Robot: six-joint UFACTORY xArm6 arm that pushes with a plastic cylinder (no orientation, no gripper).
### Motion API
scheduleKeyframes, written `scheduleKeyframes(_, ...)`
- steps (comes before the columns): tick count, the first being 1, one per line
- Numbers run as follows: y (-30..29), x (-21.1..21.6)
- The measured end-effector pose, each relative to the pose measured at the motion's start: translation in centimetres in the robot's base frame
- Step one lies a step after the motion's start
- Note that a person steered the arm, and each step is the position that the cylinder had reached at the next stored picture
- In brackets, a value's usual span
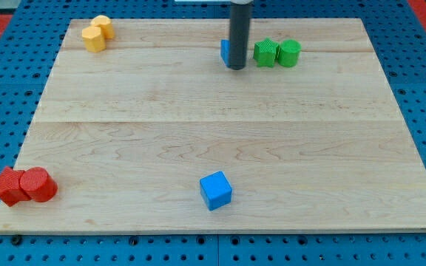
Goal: Move the blue cube towards the blue triangle
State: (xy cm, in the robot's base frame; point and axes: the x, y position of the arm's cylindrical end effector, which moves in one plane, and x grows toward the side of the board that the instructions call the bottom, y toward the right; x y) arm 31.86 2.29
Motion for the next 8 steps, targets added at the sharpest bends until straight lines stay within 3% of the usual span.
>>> scheduleKeyframes(2, -0.4, 1.5)
scheduleKeyframes(3, 2.9, 6.9)
scheduleKeyframes(4, 6.5, 16.4)
scheduleKeyframes(6, 2.8, 29.1)
scheduleKeyframes(7, -0.9, 28.5)
scheduleKeyframes(8, -4.5, 22.2)
